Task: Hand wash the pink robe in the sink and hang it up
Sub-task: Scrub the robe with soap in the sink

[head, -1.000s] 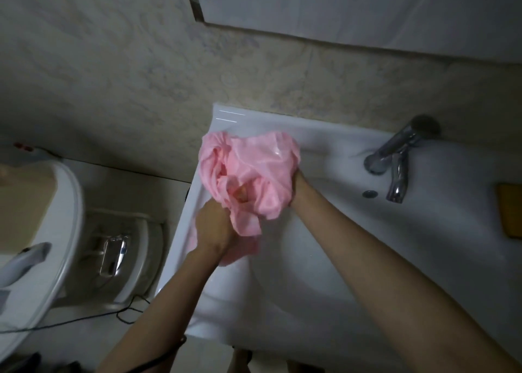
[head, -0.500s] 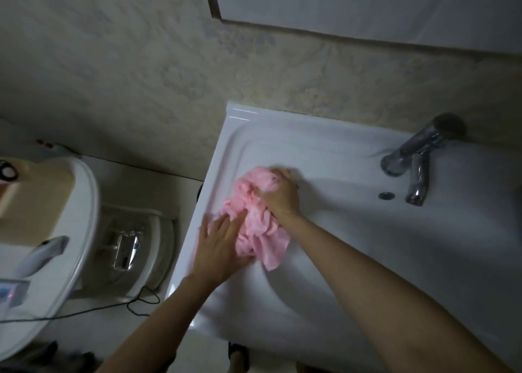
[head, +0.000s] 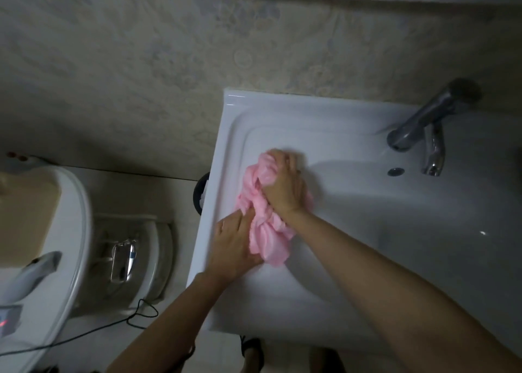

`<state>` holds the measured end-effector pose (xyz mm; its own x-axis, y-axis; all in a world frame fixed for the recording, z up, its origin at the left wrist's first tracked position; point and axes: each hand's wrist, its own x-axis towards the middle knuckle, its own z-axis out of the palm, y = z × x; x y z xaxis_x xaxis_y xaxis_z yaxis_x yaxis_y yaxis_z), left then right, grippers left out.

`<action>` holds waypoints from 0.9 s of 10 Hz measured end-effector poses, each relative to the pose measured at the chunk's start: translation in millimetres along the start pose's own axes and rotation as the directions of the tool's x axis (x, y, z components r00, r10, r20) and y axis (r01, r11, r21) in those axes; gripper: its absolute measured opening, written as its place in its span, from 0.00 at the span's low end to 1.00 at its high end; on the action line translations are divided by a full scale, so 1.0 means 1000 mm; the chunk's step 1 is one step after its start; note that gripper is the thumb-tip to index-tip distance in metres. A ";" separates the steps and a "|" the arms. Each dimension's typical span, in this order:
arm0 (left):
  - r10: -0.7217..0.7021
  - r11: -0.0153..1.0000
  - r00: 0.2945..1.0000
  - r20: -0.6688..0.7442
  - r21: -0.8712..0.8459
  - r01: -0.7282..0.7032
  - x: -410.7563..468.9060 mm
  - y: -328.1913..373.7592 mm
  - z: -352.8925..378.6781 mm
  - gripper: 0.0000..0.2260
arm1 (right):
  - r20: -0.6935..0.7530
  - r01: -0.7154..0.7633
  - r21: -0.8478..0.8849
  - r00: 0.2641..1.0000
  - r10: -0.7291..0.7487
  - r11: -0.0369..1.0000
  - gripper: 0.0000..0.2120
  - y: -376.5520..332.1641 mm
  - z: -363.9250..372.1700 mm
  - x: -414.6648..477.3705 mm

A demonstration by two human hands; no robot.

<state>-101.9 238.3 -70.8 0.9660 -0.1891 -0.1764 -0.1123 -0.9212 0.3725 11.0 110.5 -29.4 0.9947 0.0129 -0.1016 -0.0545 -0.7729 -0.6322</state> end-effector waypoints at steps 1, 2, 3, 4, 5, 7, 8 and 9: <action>0.106 0.989 0.922 0.372 -0.136 -0.059 0.009 -0.004 0.002 0.30 | 0.071 0.124 -0.068 0.990 -0.120 0.990 0.26 -0.008 -0.008 -0.048; -0.355 0.916 0.816 -0.457 0.003 0.400 0.022 -0.002 0.004 0.29 | -0.002 0.214 -0.134 0.976 -0.216 0.968 0.17 -0.015 0.021 -0.101; -0.039 0.964 0.984 -0.176 -0.267 -0.009 0.010 0.009 -0.005 0.17 | -0.061 0.062 -0.154 0.996 -0.072 0.986 0.13 0.000 0.029 -0.032; -0.019 0.948 0.990 -0.141 -0.316 -0.027 0.005 0.009 0.000 0.21 | 0.002 -0.126 -0.222 0.992 0.129 0.967 0.21 0.004 0.019 0.036; -0.172 0.836 0.959 0.225 -0.482 0.263 -0.001 0.016 -0.004 0.25 | -0.077 -0.100 -0.165 0.993 0.089 0.981 0.28 -0.006 0.015 0.006; -0.220 0.924 0.973 0.072 -0.304 0.231 -0.003 0.004 0.006 0.15 | -0.212 0.068 -0.138 0.972 -0.097 0.988 0.18 0.018 0.035 -0.053; -0.004 0.937 0.996 -0.086 -0.348 -0.027 0.002 0.005 0.016 0.25 | 0.001 -0.008 -0.183 1.000 0.008 0.983 0.20 0.022 0.024 -0.002; 0.062 0.941 0.991 -0.118 -0.325 -0.098 0.004 -0.003 0.024 0.28 | -0.166 -0.151 -0.018 0.975 0.146 0.988 0.15 0.018 0.015 -0.010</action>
<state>-103.3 232.1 -94.7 0.9779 -0.2046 -0.0440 -0.1245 -0.7377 0.6636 -1.2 105.9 -51.7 0.9765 -0.2058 -0.0635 -0.2026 -0.7773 -0.5956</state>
